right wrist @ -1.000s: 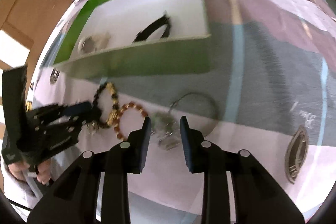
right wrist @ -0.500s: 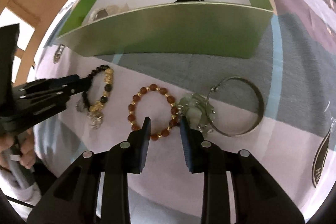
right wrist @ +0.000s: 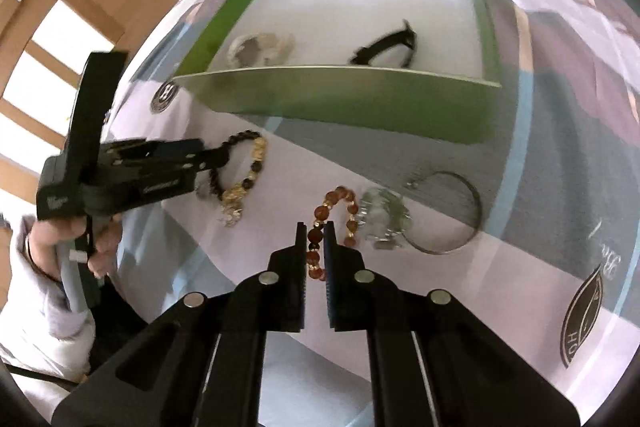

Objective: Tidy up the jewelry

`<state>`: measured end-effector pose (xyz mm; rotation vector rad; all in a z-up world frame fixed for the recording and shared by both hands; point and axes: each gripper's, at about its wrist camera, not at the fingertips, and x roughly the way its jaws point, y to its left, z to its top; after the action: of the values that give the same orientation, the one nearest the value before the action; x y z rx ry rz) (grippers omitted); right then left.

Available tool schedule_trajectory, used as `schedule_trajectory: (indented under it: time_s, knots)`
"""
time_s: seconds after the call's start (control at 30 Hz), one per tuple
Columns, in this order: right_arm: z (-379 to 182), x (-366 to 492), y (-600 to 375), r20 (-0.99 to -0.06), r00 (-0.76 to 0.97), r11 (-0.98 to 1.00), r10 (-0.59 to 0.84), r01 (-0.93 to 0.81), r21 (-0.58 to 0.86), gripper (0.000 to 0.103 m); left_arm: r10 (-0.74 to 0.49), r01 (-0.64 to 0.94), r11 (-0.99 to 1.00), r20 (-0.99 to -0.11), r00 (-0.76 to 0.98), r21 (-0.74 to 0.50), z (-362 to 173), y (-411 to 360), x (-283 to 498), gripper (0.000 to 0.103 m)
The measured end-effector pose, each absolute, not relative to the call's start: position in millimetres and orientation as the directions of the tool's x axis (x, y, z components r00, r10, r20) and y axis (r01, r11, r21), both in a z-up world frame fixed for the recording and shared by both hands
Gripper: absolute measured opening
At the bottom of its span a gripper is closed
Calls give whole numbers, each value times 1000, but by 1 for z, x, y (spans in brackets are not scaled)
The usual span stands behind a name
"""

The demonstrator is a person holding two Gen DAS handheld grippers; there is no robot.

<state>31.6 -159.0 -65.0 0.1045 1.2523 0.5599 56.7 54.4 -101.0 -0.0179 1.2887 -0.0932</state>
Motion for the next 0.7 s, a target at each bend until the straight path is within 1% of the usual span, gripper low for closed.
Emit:
schedule_trajectory:
  time_s: [0.03, 0.07, 0.17, 0.23, 0.33, 0.4, 0.53, 0.6, 0.63, 0.67, 0.7]
  knots:
    - [-67, 33, -164, -872, 206, 873, 444, -320, 368, 29, -83, 61, 996, -957, 277, -69, -101, 54, 57, 45]
    - [-67, 34, -167, -873, 216, 880, 437, -306, 364, 37, -85, 64, 996, -956, 279, -70, -100, 53, 56, 45]
    - [-63, 40, -174, -864, 239, 884, 444, -275, 379, 37, -95, 63, 995, -953, 286, -81, -102, 52, 58, 46]
    - [-60, 43, -181, -859, 264, 892, 439, -244, 381, 37, -130, 66, 991, -947, 292, -116, -102, 51, 61, 48]
    - [-60, 47, -192, -857, 280, 899, 434, -193, 392, 37, -167, 82, 985, -945, 282, -150, -102, 47, 62, 49]
    - [-62, 48, -192, -857, 271, 898, 438, -187, 399, 38, -174, 100, 983, -945, 276, -152, -104, 42, 60, 49]
    - [-69, 42, -179, -844, 195, 860, 499, -230, 455, 38, -166, 151, 980, -945, 283, -127, -106, 29, 57, 35]
    - [-80, 39, -165, -835, 110, 829, 539, -243, 503, 38, -217, 167, 970, -938, 269, -177, -105, 26, 56, 34]
    - [-83, 38, -161, -841, 95, 831, 533, -247, 499, 38, -247, 170, 963, -934, 259, -207, -106, 28, 56, 32]
    - [-87, 38, -156, -856, 88, 842, 510, -253, 476, 38, -301, 173, 949, -925, 234, -264, -105, 29, 57, 31]
    - [-90, 37, -152, -868, 87, 853, 489, -255, 455, 38, -324, 169, 942, -919, 226, -290, -104, 31, 57, 30]
